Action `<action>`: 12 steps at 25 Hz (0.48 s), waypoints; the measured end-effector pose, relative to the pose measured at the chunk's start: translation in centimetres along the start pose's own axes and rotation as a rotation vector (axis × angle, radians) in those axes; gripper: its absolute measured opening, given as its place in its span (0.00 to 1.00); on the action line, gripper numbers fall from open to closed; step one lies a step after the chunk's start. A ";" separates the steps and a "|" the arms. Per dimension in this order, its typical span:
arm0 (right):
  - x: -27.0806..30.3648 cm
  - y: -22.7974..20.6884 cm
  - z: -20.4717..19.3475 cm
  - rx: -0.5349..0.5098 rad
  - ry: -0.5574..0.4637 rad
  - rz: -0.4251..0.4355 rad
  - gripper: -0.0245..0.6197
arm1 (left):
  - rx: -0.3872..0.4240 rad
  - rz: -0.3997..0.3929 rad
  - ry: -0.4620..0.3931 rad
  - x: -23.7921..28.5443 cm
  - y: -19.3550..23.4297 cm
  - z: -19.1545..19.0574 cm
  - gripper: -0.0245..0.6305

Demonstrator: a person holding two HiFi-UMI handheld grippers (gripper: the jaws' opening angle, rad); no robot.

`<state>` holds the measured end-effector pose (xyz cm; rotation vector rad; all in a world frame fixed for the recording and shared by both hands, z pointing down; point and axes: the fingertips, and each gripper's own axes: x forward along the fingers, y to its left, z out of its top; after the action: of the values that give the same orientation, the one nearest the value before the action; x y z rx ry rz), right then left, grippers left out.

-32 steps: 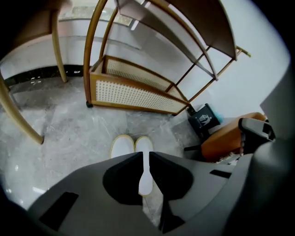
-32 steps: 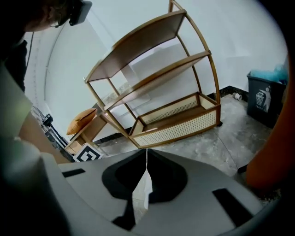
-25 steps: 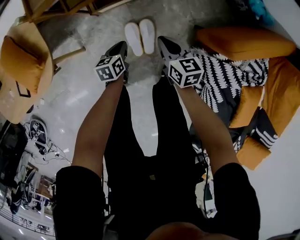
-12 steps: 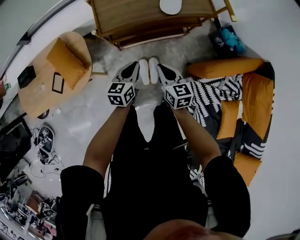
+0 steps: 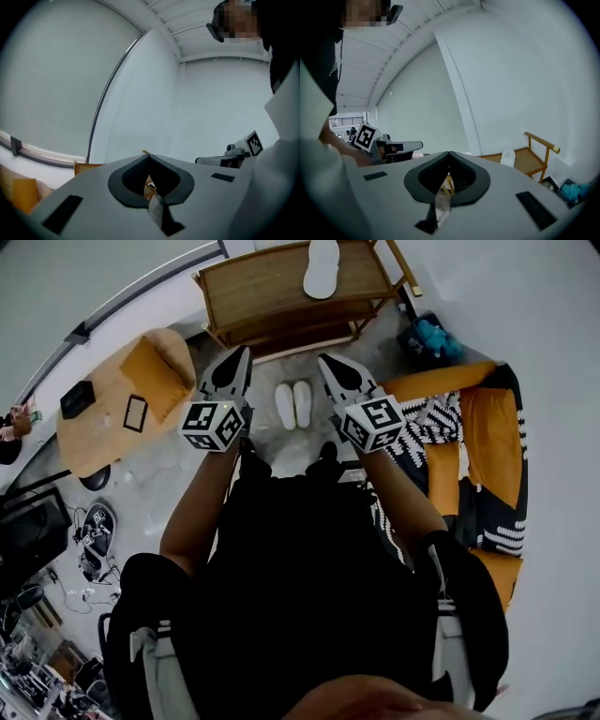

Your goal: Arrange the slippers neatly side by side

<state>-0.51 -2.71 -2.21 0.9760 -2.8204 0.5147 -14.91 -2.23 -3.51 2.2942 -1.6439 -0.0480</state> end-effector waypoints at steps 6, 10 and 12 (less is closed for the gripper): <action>-4.5 0.8 8.1 -0.133 -0.185 0.042 0.09 | 0.080 0.010 -0.128 -3.2 -2.9 6.1 0.06; -7.6 -0.2 9.3 -0.140 -0.218 0.094 0.09 | 0.073 0.073 -0.206 -5.7 -5.1 6.9 0.06; -8.6 -1.2 8.9 -0.142 -0.207 0.120 0.09 | 0.064 0.097 -0.219 -6.0 -6.3 6.2 0.06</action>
<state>7.04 -1.75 -12.01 0.8850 -3.0624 0.2322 -12.45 3.73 -12.09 2.3215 -1.8877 -0.2357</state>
